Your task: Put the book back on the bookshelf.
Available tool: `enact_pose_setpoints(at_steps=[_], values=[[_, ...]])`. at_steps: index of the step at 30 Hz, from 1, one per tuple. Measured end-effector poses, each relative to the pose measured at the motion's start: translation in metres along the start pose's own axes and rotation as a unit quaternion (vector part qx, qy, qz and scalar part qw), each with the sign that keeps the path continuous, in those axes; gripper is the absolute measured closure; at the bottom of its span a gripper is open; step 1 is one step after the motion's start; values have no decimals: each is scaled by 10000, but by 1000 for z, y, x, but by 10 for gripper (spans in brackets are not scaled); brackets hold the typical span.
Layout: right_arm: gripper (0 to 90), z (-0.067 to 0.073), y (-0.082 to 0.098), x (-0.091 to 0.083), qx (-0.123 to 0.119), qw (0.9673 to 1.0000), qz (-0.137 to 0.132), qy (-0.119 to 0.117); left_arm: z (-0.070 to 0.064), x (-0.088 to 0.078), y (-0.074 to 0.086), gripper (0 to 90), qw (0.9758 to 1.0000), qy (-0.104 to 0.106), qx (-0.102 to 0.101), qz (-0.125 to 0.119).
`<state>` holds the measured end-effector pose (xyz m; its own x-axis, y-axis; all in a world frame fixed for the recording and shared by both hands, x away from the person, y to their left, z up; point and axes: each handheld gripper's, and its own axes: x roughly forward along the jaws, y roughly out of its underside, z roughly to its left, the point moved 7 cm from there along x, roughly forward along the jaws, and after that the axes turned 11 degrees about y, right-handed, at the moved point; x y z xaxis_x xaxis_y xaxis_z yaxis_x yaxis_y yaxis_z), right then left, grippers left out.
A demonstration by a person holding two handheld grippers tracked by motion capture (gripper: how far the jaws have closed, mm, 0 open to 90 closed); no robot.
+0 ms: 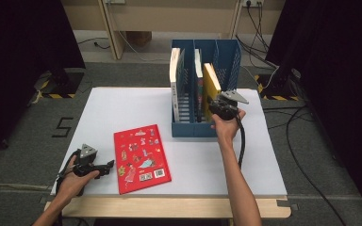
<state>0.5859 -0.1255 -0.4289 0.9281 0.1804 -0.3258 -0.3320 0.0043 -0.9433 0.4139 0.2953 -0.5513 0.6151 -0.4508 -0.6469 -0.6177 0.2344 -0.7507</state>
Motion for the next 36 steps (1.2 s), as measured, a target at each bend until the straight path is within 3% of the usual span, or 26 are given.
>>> enact_pose_setpoints(at_steps=[5,14,30,36], values=[[748,1,-5,4,-172,9996,-176,168,0,0,0,159,10000,6,-2,3],[756,0,-15,16,325,9960,-792,262,0,0,0,159,10000,6,-1,4],[756,2,-37,29,523,9917,-1121,363,0,0,0,161,10000,9,-12,-13],[756,-1,-41,31,728,9872,-1374,340,0,0,0,160,10000,11,-12,-13]])
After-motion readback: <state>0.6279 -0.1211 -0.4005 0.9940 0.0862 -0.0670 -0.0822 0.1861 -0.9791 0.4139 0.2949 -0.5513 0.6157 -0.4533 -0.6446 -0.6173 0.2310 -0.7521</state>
